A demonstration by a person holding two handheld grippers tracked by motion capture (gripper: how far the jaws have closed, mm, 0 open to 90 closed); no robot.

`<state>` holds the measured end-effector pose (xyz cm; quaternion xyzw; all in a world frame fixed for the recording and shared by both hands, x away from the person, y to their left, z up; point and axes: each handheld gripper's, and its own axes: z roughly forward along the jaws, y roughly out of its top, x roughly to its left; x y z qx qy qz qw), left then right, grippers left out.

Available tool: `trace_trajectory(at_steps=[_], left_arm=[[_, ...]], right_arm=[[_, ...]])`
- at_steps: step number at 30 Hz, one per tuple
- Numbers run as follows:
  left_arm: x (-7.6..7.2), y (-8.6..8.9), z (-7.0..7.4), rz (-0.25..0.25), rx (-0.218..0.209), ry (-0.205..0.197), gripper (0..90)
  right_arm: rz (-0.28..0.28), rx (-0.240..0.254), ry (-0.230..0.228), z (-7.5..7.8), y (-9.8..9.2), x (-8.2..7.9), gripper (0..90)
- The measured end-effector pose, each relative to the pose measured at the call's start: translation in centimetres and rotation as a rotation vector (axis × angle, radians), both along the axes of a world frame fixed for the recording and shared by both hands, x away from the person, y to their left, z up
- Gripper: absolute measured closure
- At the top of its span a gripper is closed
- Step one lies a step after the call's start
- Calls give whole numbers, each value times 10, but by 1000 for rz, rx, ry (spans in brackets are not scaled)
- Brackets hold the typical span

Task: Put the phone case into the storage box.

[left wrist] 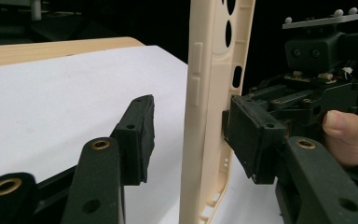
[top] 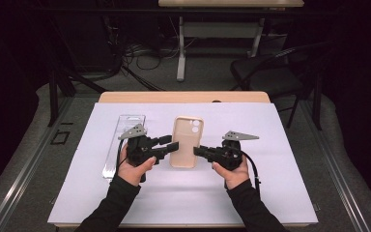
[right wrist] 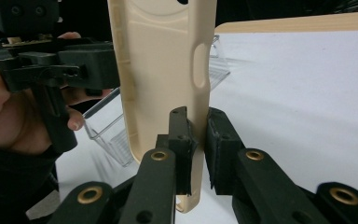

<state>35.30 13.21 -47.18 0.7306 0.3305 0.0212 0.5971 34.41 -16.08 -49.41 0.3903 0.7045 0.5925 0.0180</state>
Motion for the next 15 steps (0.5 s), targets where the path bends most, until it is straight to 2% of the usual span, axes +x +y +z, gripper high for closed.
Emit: trace_trajectory(at_steps=[4, 11, 15], left_arm=[[1, 0, -1, 6, 14, -5, 473], [0, -1, 1, 8, 32, -23, 458], [0, -1, 2, 0, 40, -13, 464]], right_arm=[[-27, -16, -13, 1, -4, 1, 822], [-57, -32, -27, 2, -9, 2, 821], [-66, -39, -32, 3, -10, 2, 821]])
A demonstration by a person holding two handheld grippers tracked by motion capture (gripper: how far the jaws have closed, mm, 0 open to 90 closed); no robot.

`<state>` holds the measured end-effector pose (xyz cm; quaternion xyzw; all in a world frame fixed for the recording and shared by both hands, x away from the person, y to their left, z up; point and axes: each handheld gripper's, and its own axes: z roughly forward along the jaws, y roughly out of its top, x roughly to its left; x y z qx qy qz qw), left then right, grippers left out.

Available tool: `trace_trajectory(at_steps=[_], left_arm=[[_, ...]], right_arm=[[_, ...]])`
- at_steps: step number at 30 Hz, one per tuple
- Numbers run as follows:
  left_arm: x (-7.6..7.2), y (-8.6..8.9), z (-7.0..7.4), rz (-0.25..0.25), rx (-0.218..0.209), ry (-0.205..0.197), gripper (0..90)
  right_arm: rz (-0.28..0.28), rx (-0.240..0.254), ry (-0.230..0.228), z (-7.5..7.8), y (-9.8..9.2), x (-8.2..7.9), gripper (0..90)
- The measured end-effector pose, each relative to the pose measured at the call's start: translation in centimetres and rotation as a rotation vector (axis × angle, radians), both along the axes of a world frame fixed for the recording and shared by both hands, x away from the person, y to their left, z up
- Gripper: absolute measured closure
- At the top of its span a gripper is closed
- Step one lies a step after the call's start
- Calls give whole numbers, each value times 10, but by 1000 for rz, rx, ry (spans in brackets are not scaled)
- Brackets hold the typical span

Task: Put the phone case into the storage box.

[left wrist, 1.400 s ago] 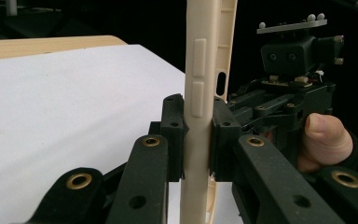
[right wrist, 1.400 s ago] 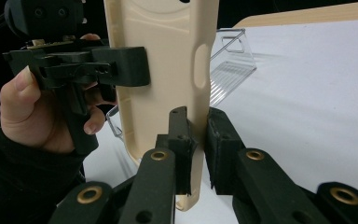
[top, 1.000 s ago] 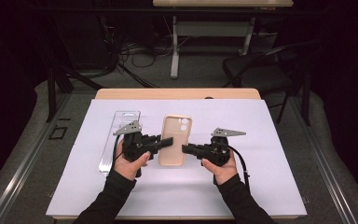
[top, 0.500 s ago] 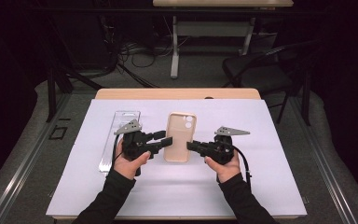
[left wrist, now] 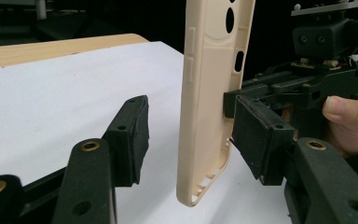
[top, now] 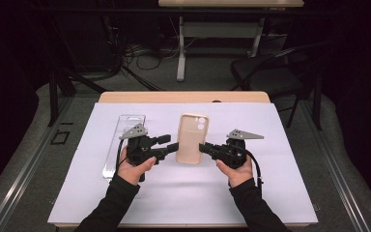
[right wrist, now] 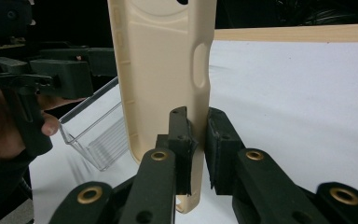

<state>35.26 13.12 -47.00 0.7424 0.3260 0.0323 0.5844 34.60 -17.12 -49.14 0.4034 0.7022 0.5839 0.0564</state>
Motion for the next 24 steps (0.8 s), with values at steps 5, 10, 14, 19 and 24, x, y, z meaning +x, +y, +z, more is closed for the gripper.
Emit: trace_trajectory(at_steps=[5, 10, 14, 19, 24], left_arm=[[0, -1, 2, -2, 40, -5, 465], [1, 2, 4, 21, 68, -21, 464], [1, 3, 5, 22, 65, -10, 463], [1, 3, 5, 40, 110, 12, 381], [2, 0, 6, 48, 163, 9, 264]], right_arm=[[-7, -12, -9, 0, 0, 0, 821], [-12, -16, -15, 1, -1, 0, 821], [-15, -19, -18, 1, -1, -1, 821], [-17, -25, -23, 1, -1, -1, 821], [-19, -37, -28, 1, 0, -2, 821]])
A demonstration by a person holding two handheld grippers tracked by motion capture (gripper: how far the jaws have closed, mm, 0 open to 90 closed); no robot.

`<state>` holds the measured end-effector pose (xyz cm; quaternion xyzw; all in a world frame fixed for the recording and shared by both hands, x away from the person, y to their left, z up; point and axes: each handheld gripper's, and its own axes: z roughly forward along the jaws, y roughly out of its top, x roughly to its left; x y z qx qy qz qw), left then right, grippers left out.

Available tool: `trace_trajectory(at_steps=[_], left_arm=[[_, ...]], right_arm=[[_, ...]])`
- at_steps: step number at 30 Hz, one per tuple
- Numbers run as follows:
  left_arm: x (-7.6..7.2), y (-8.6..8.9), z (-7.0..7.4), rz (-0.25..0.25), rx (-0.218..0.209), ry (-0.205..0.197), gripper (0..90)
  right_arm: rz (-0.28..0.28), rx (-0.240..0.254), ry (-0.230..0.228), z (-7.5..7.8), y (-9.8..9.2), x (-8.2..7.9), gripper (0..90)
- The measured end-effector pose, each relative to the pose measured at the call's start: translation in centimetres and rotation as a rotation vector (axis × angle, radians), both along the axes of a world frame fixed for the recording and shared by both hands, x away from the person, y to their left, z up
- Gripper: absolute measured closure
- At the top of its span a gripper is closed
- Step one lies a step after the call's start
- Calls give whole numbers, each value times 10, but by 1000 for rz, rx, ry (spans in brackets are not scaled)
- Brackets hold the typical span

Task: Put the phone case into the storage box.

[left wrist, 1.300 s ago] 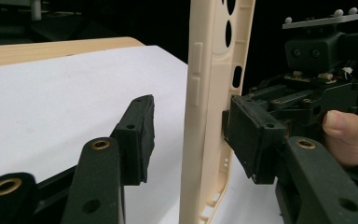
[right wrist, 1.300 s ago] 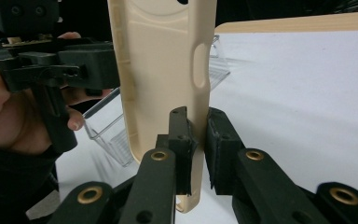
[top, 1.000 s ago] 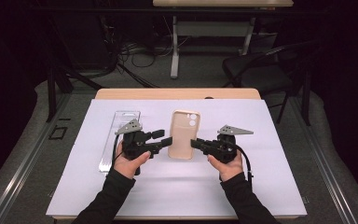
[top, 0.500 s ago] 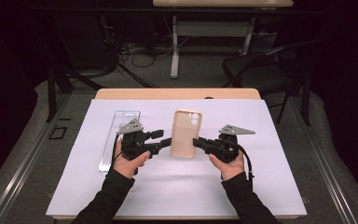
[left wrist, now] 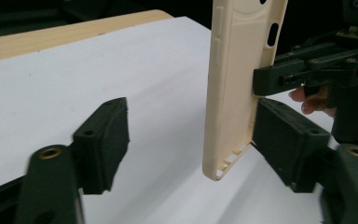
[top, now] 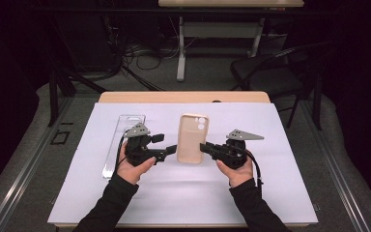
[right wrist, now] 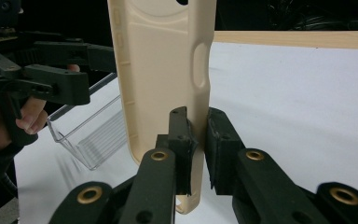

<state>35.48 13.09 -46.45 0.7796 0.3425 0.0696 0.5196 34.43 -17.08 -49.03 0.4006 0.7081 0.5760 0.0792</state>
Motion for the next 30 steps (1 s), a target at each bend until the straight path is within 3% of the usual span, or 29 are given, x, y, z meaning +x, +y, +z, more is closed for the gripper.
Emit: trace_trajectory(at_steps=[11, 20, 26, 30], left_arm=[[5, 1, -3, -22, -22, 87, 108], [7, 4, -2, -38, -24, 111, 44], [6, 4, 2, -38, -6, 98, 7], [3, 3, 6, -22, 54, 57, 7]], right_arm=[[-12, -28, -13, 0, 1, -1, 820], [-11, -51, -20, -1, 3, -2, 821], [-14, -57, -24, -1, 4, -2, 821], [-15, -65, -30, -1, 6, -2, 820]])
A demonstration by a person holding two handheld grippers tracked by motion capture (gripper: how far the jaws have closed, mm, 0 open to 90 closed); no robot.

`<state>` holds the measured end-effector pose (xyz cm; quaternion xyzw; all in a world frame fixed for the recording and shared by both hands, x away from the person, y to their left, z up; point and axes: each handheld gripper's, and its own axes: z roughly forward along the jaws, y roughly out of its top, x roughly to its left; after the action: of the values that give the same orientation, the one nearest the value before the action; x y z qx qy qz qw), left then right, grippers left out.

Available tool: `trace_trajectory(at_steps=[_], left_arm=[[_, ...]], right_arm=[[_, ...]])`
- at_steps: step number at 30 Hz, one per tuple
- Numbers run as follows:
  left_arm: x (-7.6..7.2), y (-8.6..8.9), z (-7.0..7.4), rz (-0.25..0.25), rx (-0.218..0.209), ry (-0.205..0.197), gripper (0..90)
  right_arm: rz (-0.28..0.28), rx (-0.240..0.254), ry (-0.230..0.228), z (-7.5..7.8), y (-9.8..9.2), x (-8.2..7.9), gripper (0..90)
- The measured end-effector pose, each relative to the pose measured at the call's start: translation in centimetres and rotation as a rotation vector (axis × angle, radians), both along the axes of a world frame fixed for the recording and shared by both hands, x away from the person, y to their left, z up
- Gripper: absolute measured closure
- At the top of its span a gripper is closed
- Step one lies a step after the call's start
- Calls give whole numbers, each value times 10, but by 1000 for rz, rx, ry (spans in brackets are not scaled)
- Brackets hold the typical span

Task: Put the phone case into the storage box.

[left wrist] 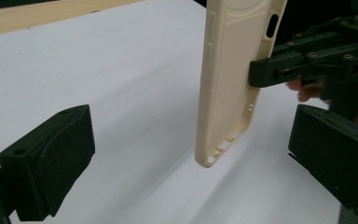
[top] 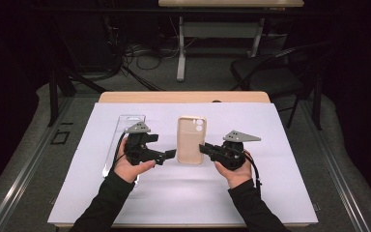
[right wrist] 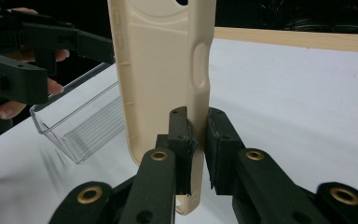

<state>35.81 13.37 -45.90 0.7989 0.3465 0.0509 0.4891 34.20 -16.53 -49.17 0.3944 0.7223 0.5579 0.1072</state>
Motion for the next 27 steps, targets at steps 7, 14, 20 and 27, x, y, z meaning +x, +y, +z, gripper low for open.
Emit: trace_trajectory(at_steps=[7, 14, 20, 27], left_arm=[[-7, -1, 10, 36, 103, -116, 8], [-13, -4, 14, 62, 190, -197, 8], [-16, -5, 18, 74, 231, -239, 19], [-18, -3, 22, 86, 264, -267, 38]], right_arm=[[1, -21, 1, -1, 5, -3, 820], [8, -47, -13, -2, 11, -5, 820], [15, -78, -28, -4, 19, -9, 820], [28, -110, -38, -6, 28, -13, 820]])
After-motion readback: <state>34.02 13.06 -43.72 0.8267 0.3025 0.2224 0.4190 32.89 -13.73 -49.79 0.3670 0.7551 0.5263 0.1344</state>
